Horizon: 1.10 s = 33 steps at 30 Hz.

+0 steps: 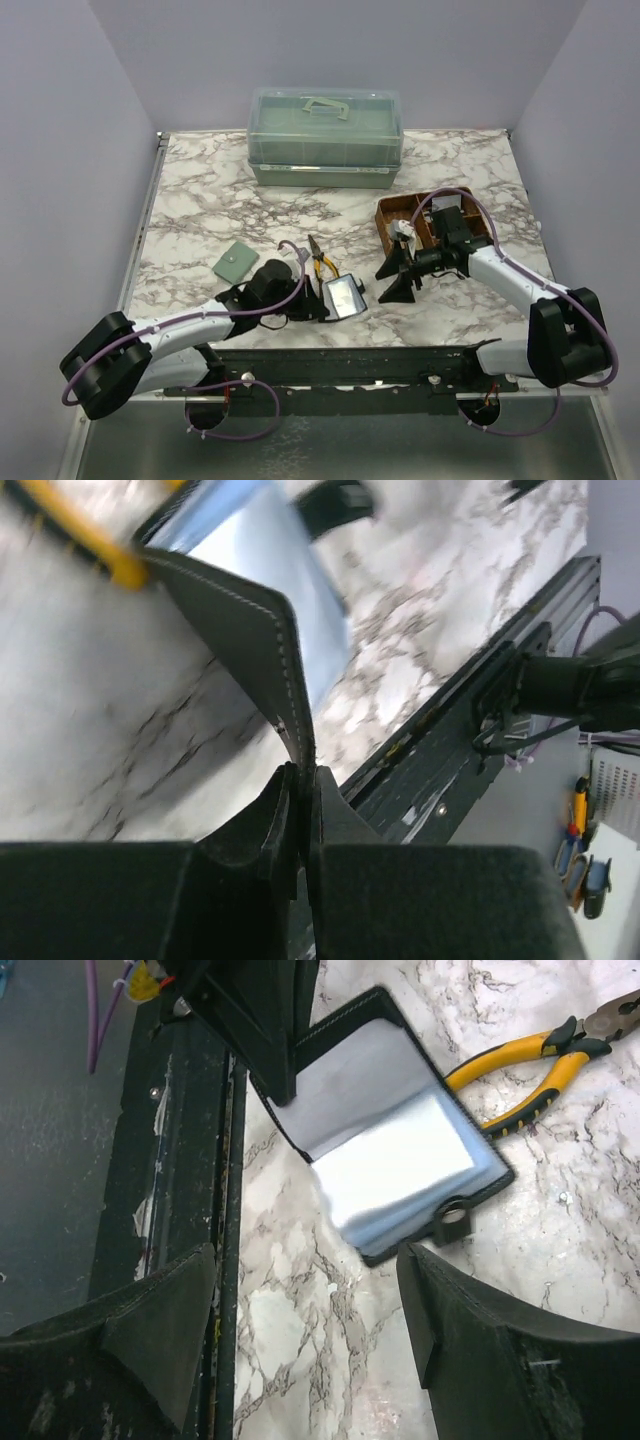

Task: Take the credit cards out of the card holder
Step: Place the card holder at the center of the board, then remove the credit card from the card holder.

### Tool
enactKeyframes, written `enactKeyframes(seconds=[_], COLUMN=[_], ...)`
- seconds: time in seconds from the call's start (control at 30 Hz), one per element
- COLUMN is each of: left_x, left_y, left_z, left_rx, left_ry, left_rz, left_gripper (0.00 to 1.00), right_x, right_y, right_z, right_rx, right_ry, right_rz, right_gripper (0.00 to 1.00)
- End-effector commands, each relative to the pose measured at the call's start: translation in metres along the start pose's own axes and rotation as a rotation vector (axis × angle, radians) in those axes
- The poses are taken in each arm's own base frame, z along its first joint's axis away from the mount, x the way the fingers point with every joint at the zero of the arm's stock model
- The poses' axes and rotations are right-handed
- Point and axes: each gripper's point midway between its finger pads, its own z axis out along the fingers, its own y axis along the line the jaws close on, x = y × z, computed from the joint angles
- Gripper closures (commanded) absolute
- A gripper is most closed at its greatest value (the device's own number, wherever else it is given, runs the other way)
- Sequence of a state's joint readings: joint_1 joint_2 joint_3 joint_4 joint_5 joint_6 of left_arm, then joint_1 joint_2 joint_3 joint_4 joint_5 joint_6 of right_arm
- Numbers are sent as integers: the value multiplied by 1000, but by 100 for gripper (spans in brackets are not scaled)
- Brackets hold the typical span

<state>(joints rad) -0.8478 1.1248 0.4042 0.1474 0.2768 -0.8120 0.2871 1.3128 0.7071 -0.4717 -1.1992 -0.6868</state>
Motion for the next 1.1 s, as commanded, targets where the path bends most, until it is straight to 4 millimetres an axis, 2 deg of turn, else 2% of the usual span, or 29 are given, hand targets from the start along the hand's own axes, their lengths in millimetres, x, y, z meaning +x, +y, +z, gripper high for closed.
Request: enactKeyframes(seconds=[0.0, 0.1, 0.13, 0.2, 0.23, 0.33, 0.37, 0.47, 0.57, 0.6, 0.7, 0.73, 0.87, 0.97, 1.07], left_x=[29, 33, 32, 25, 19, -1, -6, -23, -32, -30, -24, -21, -4, 3, 6], left_y=[28, 51, 58, 71, 74, 68, 64, 42, 6, -7, -19, -17, -15, -12, 1], left_z=[-6, -14, -18, -28, -34, -47, -51, -61, -63, -62, -47, -40, -11, 8, 17], left_rx=[-68, -160, -206, -308, -341, -367, -364, -315, -178, -129, -135, -183, -383, -472, -583], left_ry=[9, -38, -57, -108, -139, -206, -217, -237, -207, -171, -94, -87, -57, -46, -51], left_rz=[-234, -310, -321, -345, -336, -308, -289, -221, -139, -116, -58, -28, 85, 95, 75], left_gripper=[99, 89, 83, 64, 61, 43, 39, 37, 33, 32, 29, 28, 15, 12, 11], right_x=[-12, -9, -8, -5, -4, -1, 1, 3, 4, 2, -6, -8, -5, -6, -6], right_y=[-3, -3, -3, -3, -4, -5, -6, -9, -19, -24, -39, -44, -66, -75, -76], right_z=[3, 5, 5, 7, 9, 14, 16, 20, 20, 19, 16, 15, 4, -6, -9], right_rx=[-25, -25, -25, -24, -25, -19, -17, -1, 49, 76, 154, 187, 320, 359, 361], right_ry=[-21, -12, -8, 4, 9, 37, 47, 69, 89, 95, 107, 112, 150, 136, 124], right_rz=[-27, -18, -14, 2, 7, 19, 20, 30, 43, 50, 83, 104, 173, 208, 217], right_gripper=[21, 21, 21, 21, 21, 22, 22, 23, 26, 28, 35, 37, 38, 38, 37])
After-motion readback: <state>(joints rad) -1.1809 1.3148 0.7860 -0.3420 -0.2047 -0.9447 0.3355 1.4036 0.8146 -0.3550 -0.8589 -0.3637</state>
